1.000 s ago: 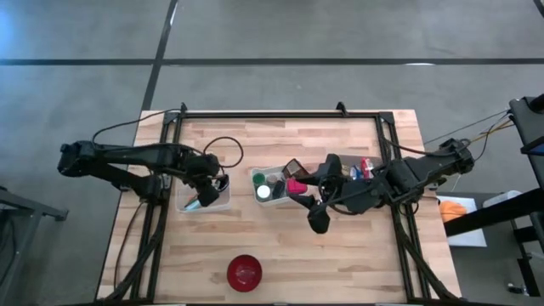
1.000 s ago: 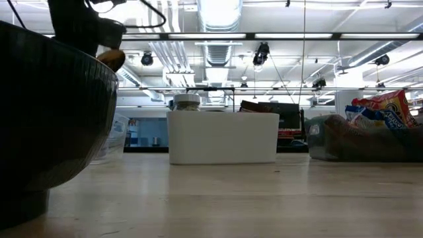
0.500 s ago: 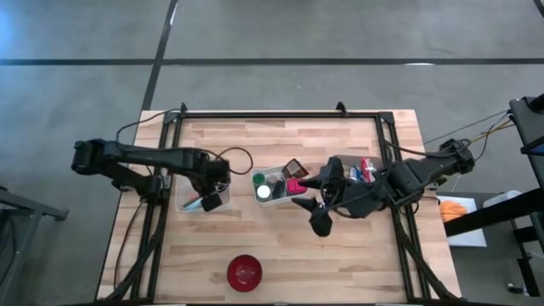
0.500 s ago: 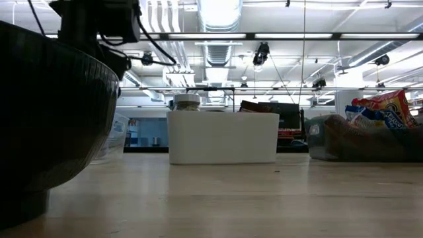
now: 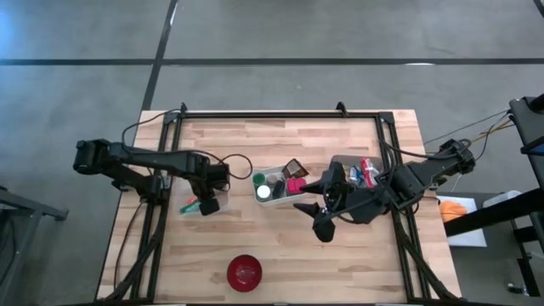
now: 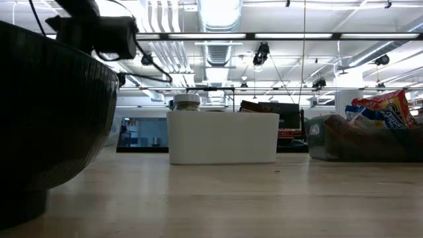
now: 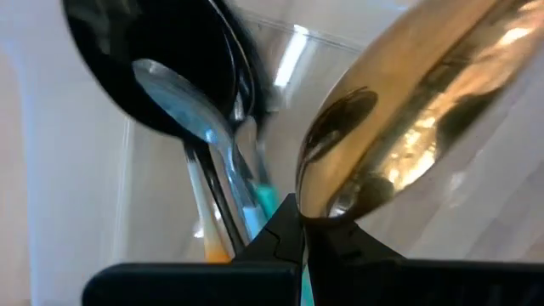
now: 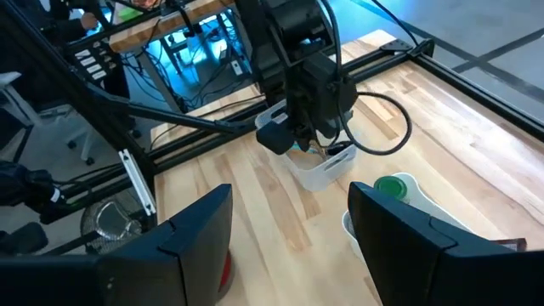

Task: Pick & Place Food Item
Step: Put the green spoon into the transparent bin

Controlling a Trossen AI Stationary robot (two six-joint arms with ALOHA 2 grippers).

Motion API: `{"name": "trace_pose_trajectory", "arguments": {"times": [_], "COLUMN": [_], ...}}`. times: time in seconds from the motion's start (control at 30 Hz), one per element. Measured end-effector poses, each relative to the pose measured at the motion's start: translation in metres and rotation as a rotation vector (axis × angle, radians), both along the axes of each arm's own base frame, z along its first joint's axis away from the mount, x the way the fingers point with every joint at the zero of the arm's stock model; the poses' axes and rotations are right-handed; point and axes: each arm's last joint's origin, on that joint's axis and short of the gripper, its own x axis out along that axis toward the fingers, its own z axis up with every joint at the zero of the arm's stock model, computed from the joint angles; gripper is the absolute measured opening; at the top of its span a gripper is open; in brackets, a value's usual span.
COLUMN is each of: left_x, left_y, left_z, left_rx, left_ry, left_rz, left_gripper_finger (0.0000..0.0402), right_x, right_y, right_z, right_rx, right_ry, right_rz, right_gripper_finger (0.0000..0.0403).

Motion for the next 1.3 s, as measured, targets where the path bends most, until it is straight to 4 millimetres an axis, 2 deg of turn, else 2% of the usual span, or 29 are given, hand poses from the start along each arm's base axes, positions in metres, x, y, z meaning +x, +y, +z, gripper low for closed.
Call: {"name": "trace_pose_trajectory", "arguments": {"times": [0.23, 0.63, 1.07, 1.17, 1.3], "left_x": [-0.003, -0.006, -0.006, -0.008, -0.01], "left_y": [0.0, 0.017, 0.018, 0.018, 0.017], "left_z": [-0.012, -0.013, -0.013, -0.013, -0.013], "left_rx": [-0.025, 0.022, 0.021, 0.018, 0.017], "left_ry": [-0.02, 0.003, 0.017, 0.03, 0.056], "left_rz": [0.051, 0.197, 0.263, 0.262, 0.262], "left_gripper_finger": [0.0, 0.0, 0.0001, 0.0011, 0.0045], "right_x": [0.0, -0.001, 0.0, 0.0, 0.0], "right_y": [0.001, 0.001, 0.002, 0.002, 0.002], "right_z": [0.0, 0.0, 0.0, 0.0, 0.0], "right_rx": [0.006, 0.007, 0.008, 0.008, 0.008], "right_ry": [-0.002, -0.003, -0.003, -0.003, -0.003], "right_rz": [0.0, 0.002, 0.003, 0.003, 0.003], "right_gripper_finger": [0.0233, 0.0233, 0.0233, 0.0233, 0.0233]}}
